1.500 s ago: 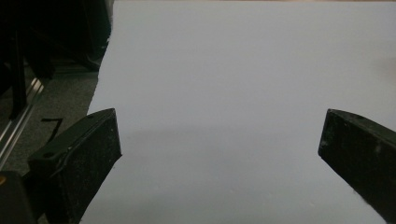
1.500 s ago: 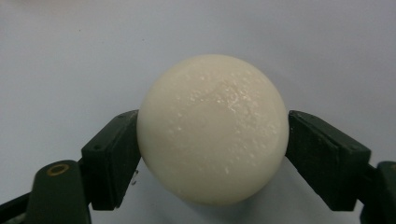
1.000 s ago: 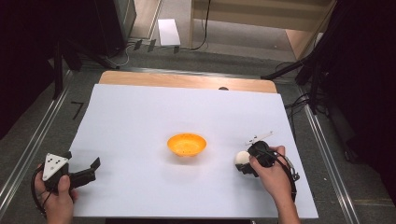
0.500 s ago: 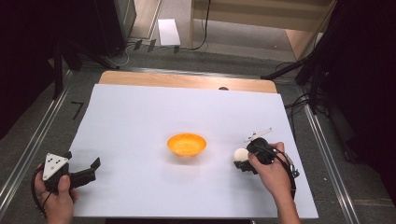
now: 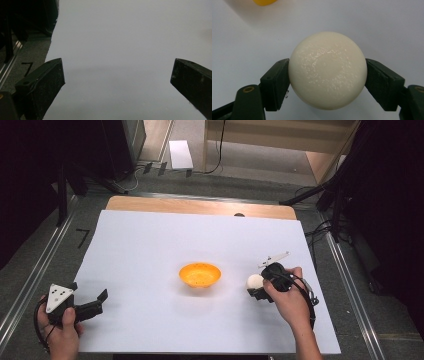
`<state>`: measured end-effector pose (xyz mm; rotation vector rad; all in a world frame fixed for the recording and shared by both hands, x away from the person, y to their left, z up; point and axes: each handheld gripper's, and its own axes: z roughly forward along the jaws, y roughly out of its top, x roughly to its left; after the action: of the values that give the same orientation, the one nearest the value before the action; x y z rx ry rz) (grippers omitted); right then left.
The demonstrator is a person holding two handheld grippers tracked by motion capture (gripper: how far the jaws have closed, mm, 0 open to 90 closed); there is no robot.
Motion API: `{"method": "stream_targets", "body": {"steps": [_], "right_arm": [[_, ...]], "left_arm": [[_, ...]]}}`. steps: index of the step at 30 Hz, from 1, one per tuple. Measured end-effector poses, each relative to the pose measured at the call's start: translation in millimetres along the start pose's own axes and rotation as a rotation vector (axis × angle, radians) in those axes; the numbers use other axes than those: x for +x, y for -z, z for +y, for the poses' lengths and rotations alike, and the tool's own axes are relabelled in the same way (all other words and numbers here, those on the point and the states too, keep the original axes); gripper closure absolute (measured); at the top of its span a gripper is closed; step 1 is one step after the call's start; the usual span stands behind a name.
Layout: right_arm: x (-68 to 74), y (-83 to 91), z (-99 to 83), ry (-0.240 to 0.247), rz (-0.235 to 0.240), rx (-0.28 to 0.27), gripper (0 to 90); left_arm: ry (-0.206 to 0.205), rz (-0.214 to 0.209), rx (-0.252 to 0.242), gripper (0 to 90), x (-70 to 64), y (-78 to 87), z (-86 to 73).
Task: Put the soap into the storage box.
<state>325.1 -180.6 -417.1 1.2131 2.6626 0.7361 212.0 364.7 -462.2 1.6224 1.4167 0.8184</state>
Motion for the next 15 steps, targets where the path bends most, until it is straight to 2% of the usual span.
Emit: {"method": "stream_targets", "body": {"steps": [15], "right_arm": [[9.7, 7.4, 21.3, 0.034, 0.017, -0.014, 25.0]], "left_arm": [[0.0, -0.001, 0.004, 0.0, -0.1, -0.1, 0.1]]}}
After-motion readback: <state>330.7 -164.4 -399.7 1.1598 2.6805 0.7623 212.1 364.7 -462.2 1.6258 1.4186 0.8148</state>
